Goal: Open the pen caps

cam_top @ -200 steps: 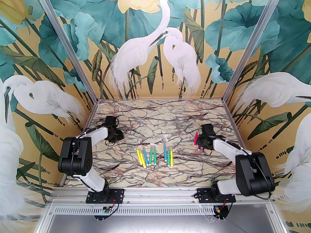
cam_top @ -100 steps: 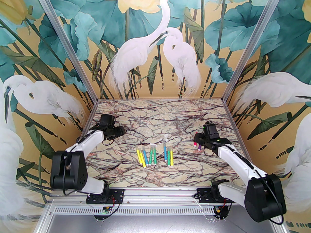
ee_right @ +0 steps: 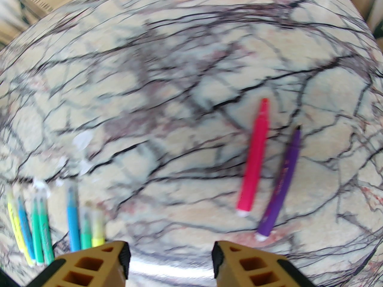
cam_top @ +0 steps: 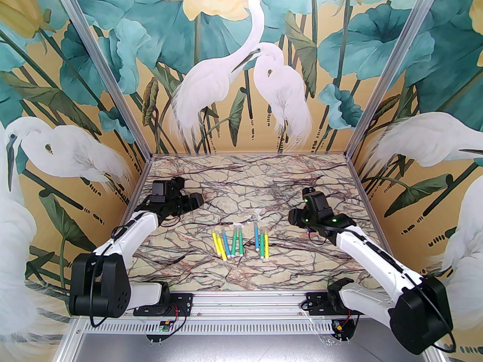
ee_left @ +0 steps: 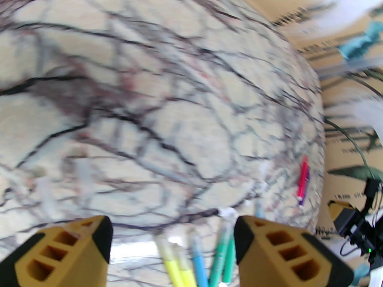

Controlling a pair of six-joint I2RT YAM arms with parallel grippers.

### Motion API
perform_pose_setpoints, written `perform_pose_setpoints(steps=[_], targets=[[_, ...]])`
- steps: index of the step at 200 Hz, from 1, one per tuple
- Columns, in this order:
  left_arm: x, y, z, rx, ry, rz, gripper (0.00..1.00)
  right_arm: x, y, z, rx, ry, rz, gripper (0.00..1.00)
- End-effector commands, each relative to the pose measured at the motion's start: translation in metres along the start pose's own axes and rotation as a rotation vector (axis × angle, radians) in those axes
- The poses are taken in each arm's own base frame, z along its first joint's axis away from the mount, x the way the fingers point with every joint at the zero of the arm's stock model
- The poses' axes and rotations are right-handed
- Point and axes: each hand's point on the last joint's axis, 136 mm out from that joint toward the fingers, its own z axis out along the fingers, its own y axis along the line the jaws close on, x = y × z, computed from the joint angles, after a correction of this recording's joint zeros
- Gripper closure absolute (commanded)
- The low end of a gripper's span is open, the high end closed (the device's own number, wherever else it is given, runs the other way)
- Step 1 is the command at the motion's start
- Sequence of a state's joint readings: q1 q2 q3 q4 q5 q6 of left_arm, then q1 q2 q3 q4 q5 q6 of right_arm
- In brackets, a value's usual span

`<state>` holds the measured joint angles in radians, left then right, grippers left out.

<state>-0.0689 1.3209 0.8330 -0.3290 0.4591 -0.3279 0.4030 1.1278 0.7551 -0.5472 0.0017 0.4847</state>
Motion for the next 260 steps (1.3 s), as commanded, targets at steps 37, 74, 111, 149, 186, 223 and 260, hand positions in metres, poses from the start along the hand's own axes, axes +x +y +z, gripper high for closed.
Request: perform_pose_setpoints(steps=[37, 74, 111, 149, 186, 223, 260], targets=[[0.008, -0.053, -0.012, 0.157, -0.011, 0.116, 0.27, 0.017, 0.034, 0.003, -0.081, 0.084, -0.091, 0.48], [0.013, -0.062, -0.019, 0.176, -0.019, 0.134, 0.27, 0.031, 0.049, 0.010, -0.092, 0.136, -0.123, 0.48], [0.019, -0.070, -0.020, 0.188, -0.009, 0.153, 0.26, 0.043, 0.063, 0.019, -0.099, 0.183, -0.152, 0.49], [0.023, -0.071, -0.020, 0.179, -0.011, 0.177, 0.26, 0.053, 0.072, 0.030, -0.090, 0.221, -0.168, 0.50], [0.024, -0.071, -0.021, 0.171, -0.019, 0.183, 0.26, 0.066, 0.078, 0.040, -0.072, 0.265, -0.179, 0.52], [0.022, -0.070, -0.025, 0.153, -0.034, 0.186, 0.26, 0.079, 0.078, 0.050, -0.040, 0.308, -0.188, 0.52], [0.022, -0.070, -0.028, 0.150, -0.045, 0.189, 0.26, 0.089, 0.083, 0.057, -0.028, 0.343, -0.203, 0.52]])
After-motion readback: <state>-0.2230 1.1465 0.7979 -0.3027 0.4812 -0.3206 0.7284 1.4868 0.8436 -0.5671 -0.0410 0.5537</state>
